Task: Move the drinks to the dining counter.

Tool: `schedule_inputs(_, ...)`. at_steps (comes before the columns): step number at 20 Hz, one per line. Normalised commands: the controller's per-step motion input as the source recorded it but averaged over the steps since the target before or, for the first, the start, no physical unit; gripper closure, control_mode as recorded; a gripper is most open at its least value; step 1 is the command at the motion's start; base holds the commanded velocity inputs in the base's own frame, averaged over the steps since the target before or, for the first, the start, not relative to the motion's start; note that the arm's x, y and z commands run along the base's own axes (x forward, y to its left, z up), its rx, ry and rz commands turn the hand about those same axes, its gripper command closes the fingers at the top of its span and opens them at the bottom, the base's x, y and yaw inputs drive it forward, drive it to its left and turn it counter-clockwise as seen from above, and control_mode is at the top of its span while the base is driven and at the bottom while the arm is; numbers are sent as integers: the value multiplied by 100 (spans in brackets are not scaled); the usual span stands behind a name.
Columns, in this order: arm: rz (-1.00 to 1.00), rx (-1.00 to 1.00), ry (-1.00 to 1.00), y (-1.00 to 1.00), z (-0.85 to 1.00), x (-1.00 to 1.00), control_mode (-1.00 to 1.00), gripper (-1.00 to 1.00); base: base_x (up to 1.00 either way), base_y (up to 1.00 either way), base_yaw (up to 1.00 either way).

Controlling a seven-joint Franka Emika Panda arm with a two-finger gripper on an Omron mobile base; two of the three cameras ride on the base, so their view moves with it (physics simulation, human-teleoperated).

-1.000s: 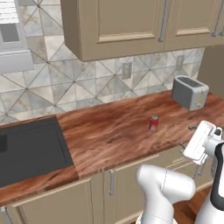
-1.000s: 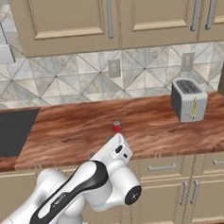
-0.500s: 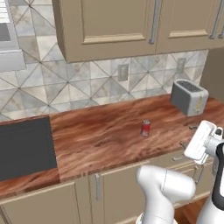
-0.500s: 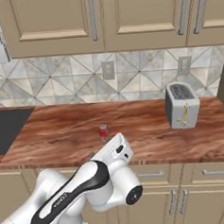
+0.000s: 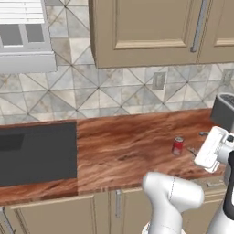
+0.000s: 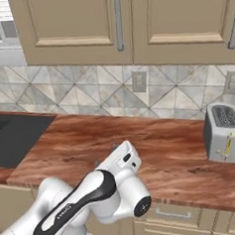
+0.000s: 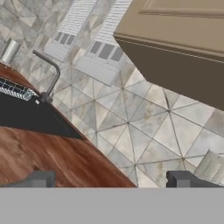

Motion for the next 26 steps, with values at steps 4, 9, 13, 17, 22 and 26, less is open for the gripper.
schedule_inputs(4, 0, 0, 0, 0, 0, 0, 100, -100, 37, -12, 38)
schedule_inputs(9, 0, 0, 0, 0, 0, 0, 100, -100, 19, -13, 35)
schedule_inputs(13, 0, 0, 0, 0, 0, 0, 100, -100, 0, -9, 7)
schedule_inputs(17, 0, 0, 0, 0, 0, 0, 100, -100, 0, 0, 0)
schedule_inputs(22, 0, 0, 0, 0, 0, 0, -100, -100, 0, 0, 0)
schedule_inputs(26, 0, 0, 0, -8, 0, -3, -100, -100, 0, 0, 0)
